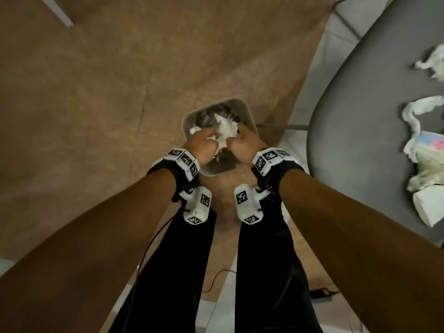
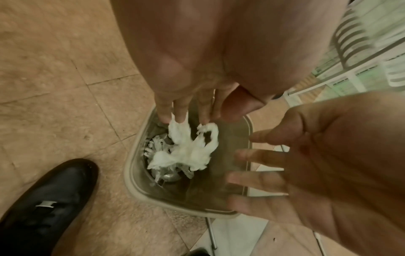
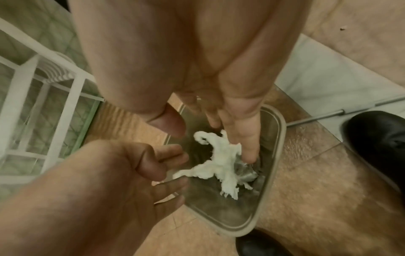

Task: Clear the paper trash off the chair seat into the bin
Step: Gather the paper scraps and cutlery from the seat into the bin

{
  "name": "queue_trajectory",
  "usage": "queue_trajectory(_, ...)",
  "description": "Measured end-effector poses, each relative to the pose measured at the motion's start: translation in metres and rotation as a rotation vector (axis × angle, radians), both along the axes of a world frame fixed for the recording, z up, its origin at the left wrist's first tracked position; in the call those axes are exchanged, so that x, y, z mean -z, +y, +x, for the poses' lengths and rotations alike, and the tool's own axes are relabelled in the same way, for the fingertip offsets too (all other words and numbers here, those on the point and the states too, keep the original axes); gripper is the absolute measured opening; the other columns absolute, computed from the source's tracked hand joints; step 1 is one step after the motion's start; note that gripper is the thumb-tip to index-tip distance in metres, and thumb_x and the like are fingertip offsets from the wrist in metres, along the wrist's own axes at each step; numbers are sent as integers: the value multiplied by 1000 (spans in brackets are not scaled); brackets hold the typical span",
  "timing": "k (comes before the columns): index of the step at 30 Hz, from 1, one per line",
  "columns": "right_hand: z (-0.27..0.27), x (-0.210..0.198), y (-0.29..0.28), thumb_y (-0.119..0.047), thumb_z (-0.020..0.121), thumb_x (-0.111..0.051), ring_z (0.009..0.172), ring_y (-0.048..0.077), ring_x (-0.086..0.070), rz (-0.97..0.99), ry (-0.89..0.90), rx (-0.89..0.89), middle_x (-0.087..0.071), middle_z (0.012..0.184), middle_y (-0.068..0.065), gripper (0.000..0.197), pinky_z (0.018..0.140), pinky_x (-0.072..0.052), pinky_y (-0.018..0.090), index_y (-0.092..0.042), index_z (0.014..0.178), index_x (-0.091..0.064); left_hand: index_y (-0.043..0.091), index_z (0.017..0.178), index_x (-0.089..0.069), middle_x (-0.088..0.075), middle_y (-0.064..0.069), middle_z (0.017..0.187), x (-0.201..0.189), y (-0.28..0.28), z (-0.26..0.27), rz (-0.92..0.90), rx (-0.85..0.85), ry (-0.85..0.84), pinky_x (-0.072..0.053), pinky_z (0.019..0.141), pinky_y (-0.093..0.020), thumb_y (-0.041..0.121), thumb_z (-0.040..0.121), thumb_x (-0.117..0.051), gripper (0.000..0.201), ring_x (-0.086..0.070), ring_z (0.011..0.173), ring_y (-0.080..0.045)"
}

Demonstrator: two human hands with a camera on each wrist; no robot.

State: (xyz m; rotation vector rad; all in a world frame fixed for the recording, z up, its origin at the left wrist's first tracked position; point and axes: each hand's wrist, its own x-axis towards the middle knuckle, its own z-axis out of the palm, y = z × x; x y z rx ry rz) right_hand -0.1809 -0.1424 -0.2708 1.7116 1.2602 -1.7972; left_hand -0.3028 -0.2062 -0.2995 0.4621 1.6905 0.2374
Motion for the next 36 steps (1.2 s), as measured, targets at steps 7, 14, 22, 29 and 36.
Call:
queue_trajectory(7,7,-46,21,-11,94,-55,104,35,-67,-17,70,124,-67,119,17,17,82,-61,48,-26,89,-61,24,106,-70,-69,-4,120,-54,20,-4,90,77,139,-50,99,-39,24,90,-51,25,-62,111,-24)
queue_trajectory(14,77,-142,85,-6,89,-52,72,24,-66,261,222,230,-70,87,11,16,67,-56,36,-19,91,-62,21,103,-70,-71,1,100,-140,98,52,315,220,276,-50,71,-22,16,91,-55,20,-66,91,-16)
queue_trajectory(22,289,-183,133,-11,91,-44,69,17,-69,563,53,392,-73,87,2,23,60,-51,28,-26,90,-61,25,92,-66,-72,0,91,-185,186,230,602,468,227,-55,85,-35,21,81,-56,16,-68,88,-22)
queue_trajectory(29,407,-192,149,-19,91,-51,103,22,-64,879,-244,168,-67,115,4,29,92,-48,31,-16,114,-67,37,133,-52,-45,-3,121,-177,186,365,781,1186,199,-43,94,-38,54,72,-74,68,-41,114,-24)
queue_trajectory(36,440,-178,139,-42,79,-69,131,33,-41,736,-386,-336,-41,148,3,74,107,-38,49,-31,147,-40,18,115,-61,-49,-8,113,-149,182,374,839,1300,296,-47,78,-40,23,93,-58,23,-49,107,-30)
